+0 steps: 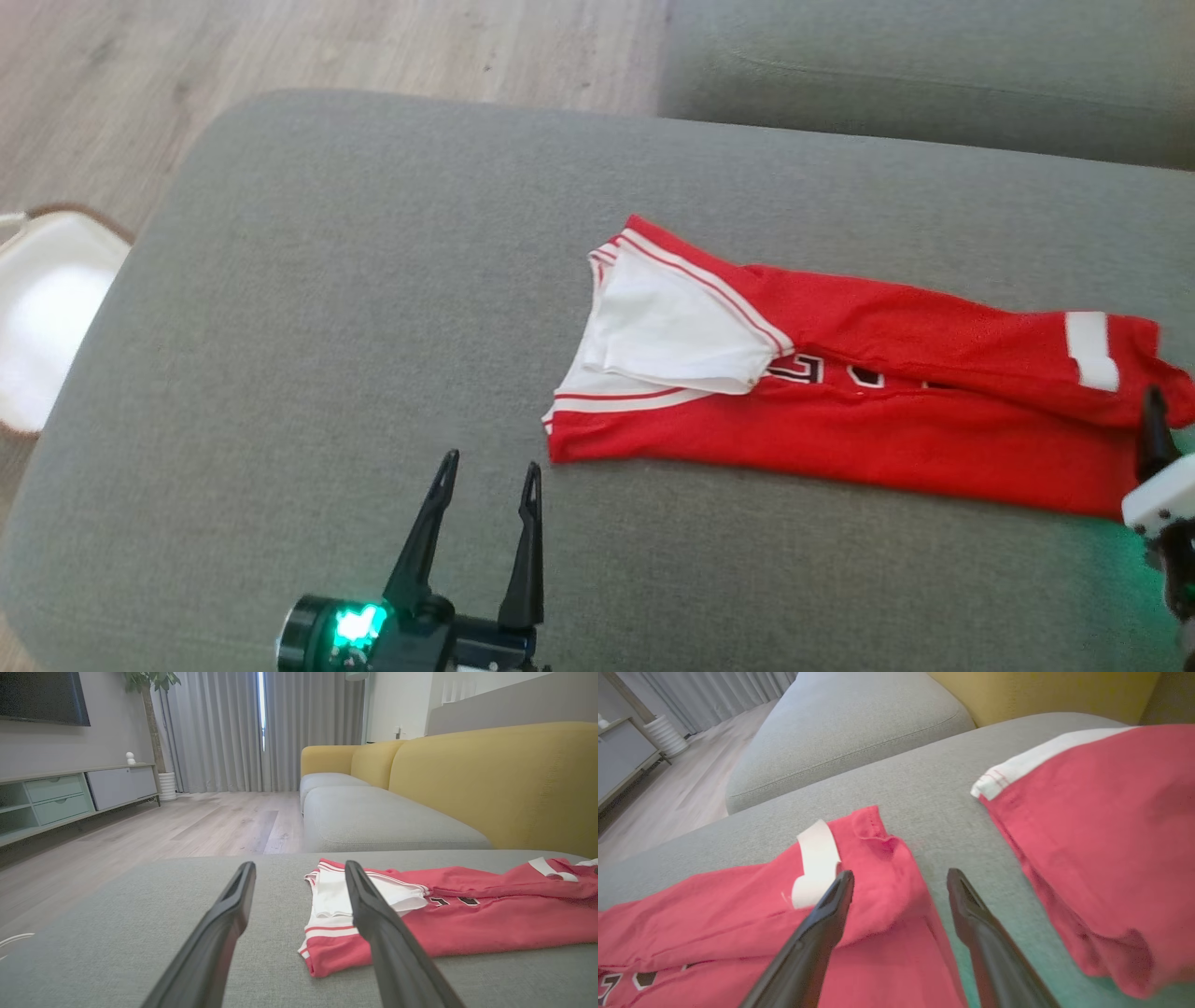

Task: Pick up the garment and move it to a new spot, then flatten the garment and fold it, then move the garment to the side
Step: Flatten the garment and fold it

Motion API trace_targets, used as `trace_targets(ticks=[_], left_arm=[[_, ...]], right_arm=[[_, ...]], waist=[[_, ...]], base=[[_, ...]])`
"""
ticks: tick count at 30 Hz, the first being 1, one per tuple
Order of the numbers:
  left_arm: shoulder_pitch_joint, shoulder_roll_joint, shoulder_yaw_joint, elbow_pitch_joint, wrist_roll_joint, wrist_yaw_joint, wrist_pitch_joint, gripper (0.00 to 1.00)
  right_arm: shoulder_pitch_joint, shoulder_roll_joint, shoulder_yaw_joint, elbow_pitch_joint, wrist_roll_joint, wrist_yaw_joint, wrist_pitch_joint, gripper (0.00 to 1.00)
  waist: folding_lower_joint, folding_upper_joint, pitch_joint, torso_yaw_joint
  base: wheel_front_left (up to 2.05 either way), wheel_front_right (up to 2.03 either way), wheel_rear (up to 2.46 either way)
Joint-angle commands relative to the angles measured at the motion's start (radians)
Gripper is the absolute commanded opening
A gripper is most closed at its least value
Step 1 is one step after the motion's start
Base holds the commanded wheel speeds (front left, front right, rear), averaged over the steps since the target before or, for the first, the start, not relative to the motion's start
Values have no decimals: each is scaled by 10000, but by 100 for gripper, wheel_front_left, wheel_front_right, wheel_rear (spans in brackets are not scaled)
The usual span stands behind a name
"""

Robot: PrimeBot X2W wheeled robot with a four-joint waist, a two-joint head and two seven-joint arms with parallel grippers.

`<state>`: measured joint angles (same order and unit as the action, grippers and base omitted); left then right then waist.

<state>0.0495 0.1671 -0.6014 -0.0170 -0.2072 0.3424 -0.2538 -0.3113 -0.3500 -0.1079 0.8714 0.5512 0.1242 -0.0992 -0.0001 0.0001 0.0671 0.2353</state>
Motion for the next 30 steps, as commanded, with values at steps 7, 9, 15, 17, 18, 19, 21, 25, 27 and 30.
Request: trace_targets(ticks=[7,9,15,17,18,19,21,25,27,30], left_arm=[[-125,-474,920,-445,541,-425,-79,100],[-101,-565,1019,-438,631,-543,-79,100],[-11,-827,1370,-427,808,-902,-79,100],[-1,-879,1441,-410,875,-981,-79,100],[9,-900,1486,-415,908,-1006,-79,100],[27,-918,1536,-423,937,-1027,-79,100],[73,-946,1639,-436,986,-1081,-80,100],[112,-990,1777,-444,1084,-1226,-80,100],[109,-1015,1816,-456,1125,-1279,-80,100],[96,-1048,1883,-447,1159,-1347,-80,100]], right_arm=[[-1003,-167,-353,1359,-975,65,253,100],[-1123,-121,-413,1828,-1235,65,387,100],[-1404,674,-56,2082,-928,65,806,0],[-1374,710,113,1935,-797,65,683,0],[-1366,700,186,1840,-742,65,556,0],[-1366,670,360,1649,-746,65,340,0],[-1346,497,608,1491,-799,65,61,0],[-1469,36,685,1289,-593,65,-223,0],[-1548,-321,677,1168,-472,65,-193,0],[-1693,-863,687,907,-246,65,15,0]], waist=[[1,-1,435,192],[1,-1,492,129],[1,-1,488,-288],[1,-1,452,-415],[1,-1,435,-493],[1,-1,424,-586],[1,-1,417,-817],[1,-1,433,-1286],[1,-1,458,-1491],[1,-1,500,-1751]], base=[[0,0,0],[0,0,0],[0,0,0],[0,0,0],[0,0,0],[0,0,0],[0,0,0],[0,0,0],[0,0,0],[0,0,0]])
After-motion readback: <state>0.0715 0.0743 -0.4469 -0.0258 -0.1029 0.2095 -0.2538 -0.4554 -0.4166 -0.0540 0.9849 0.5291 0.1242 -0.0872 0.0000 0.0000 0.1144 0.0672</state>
